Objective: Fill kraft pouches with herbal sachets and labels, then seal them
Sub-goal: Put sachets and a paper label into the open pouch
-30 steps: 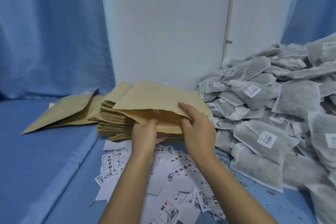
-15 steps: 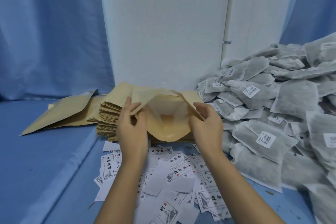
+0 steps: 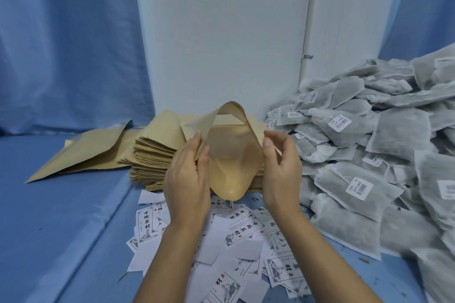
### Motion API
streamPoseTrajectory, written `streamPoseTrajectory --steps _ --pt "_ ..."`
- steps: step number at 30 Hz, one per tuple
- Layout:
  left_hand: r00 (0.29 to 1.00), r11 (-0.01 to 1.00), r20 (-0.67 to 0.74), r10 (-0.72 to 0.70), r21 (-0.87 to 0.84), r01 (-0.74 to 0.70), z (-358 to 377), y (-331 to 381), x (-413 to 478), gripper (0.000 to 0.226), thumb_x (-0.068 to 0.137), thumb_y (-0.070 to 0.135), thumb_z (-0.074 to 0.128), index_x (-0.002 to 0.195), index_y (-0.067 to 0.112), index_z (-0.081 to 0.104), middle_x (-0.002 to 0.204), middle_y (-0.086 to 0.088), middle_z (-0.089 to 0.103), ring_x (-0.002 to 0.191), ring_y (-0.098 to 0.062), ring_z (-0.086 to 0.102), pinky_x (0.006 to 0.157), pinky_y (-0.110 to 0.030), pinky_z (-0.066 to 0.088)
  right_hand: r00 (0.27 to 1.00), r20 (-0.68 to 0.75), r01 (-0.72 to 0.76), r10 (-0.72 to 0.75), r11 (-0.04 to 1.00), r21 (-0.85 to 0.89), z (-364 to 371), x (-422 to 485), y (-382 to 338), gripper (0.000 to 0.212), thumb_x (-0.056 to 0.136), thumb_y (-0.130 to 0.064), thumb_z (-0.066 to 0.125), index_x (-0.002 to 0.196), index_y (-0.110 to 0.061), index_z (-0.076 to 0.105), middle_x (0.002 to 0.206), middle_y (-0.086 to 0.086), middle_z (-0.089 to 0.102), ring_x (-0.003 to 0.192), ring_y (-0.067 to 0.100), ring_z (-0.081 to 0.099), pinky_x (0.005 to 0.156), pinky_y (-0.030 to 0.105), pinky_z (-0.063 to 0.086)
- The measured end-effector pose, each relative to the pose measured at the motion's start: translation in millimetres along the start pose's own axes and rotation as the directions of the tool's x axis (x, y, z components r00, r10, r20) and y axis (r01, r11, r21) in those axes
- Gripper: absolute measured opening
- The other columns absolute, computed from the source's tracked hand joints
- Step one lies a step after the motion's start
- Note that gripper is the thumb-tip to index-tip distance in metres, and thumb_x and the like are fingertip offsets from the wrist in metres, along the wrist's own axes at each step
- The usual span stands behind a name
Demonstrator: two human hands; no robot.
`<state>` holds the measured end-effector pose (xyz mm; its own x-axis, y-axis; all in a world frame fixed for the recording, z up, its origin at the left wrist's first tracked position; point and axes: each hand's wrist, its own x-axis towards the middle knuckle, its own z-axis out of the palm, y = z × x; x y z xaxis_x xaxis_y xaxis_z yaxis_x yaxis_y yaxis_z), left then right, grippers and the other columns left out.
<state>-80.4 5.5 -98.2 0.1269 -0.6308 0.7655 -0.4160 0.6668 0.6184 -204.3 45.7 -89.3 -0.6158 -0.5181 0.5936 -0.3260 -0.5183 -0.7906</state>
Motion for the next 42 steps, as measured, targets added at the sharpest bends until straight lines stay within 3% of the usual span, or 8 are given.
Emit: streamPoseTrajectory --steps 7,12,16,20,25,29,35,42 --pt "0.998 0.993 -0.065 0.006 -0.114 -0.013 1 15 1 0.055 0.097 0.041 0.036 0.105 -0.003 0.068 0.093 -0.023 0.068 0.09 -0.039 0.063 0.078 -0.043 0.049 0.963 -0.176 -0.169 0.205 0.965 0.198 -4 12 4 0.033 0.084 -0.044 0.037 0.097 -0.023 0.058 0.102 -0.006 0.065 0.097 0.001 0.06 0.083 0.021 0.044" --pt "0.996 0.995 -0.088 0.027 -0.095 -0.035 1 25 1 0.056 0.098 0.035 0.035 0.098 -0.013 0.066 0.085 -0.033 0.065 0.082 -0.047 0.062 0.07 -0.036 0.043 0.833 -0.276 -0.315 0.479 0.821 0.476 -23 34 2 0.027 0.095 -0.022 0.038 0.093 -0.011 0.062 0.089 0.0 0.065 0.081 0.006 0.065 0.065 0.015 0.051" --pt "0.991 0.993 -0.134 0.026 -0.108 -0.041 0 34 4 0.055 0.098 0.034 0.035 0.106 -0.01 0.066 0.086 -0.03 0.067 0.08 -0.045 0.063 0.067 -0.033 0.043 0.909 -0.176 -0.403 0.379 0.906 -0.131 -50 39 16 0.016 0.09 -0.015 0.049 0.088 -0.015 0.065 0.089 0.0 0.067 0.088 0.02 0.062 0.075 0.028 0.047" --pt "0.986 0.987 -0.16 0.044 -0.146 -0.068 3 47 3 0.066 0.097 0.046 0.029 0.109 -0.009 0.065 0.089 -0.033 0.065 0.084 -0.047 0.062 0.069 -0.034 0.043 0.992 -0.089 -0.124 0.087 0.714 -0.689 -86 39 24 0.023 0.089 -0.008 0.049 0.106 -0.012 0.064 0.109 0.004 0.063 0.106 0.023 0.054 0.081 0.033 0.042" --pt "0.99 0.977 -0.125 0.071 -0.193 -0.094 18 67 -5 0.074 0.092 0.052 0.025 0.116 -0.007 0.062 0.096 -0.032 0.066 0.091 -0.046 0.062 0.076 -0.036 0.044 0.986 -0.008 -0.05 0.164 0.248 -0.967 -123 49 29 0.04 0.086 -0.016 0.05 0.123 -0.003 0.053 0.131 0.017 0.05 0.123 0.035 0.039 0.104 0.041 0.031" --pt "0.989 0.973 -0.118 0.085 -0.204 -0.108 26 74 -14 0.072 0.093 0.05 0.026 0.118 -0.006 0.062 0.097 -0.03 0.067 0.092 -0.046 0.063 0.077 -0.035 0.043 0.938 -0.142 -0.181 0.318 0.098 -0.979 -130 50 33 0.056 0.085 -0.029 0.049 0.134 -0.004 0.04 0.146 0.015 0.036 0.14 0.031 0.02 0.114 0.052 0.006" --pt "0.994 0.974 -0.095 0.052 -0.216 -0.071 28 71 -19 0.076 0.09 0.055 0.024 0.114 -0.005 0.063 0.095 -0.031 0.065 0.091 -0.046 0.061 0.074 -0.034 0.042 0.954 -0.102 -0.147 0.281 0.143 -0.979 -129 51 31 0.042 0.078 -0.03 0.056 0.113 -0.009 0.051 0.127 0.012 0.049 0.124 0.032 0.034 0.097 0.043 0.025" --pt "0.996 0.973 -0.087 0.033 -0.223 -0.052 28 69 -20 0.072 0.092 0.051 0.026 0.114 -0.006 0.063 0.094 -0.03 0.066 0.091 -0.045 0.062 0.074 -0.032 0.043 0.83 0.041 -0.253 0.556 0.442 -0.86 -135 62 0 0.013 0.077 -0.023 0.056 0.074 -0.011 0.055 0.094 0.011 0.059 0.104 0.032 0.05 0.082 0.038 0.04"
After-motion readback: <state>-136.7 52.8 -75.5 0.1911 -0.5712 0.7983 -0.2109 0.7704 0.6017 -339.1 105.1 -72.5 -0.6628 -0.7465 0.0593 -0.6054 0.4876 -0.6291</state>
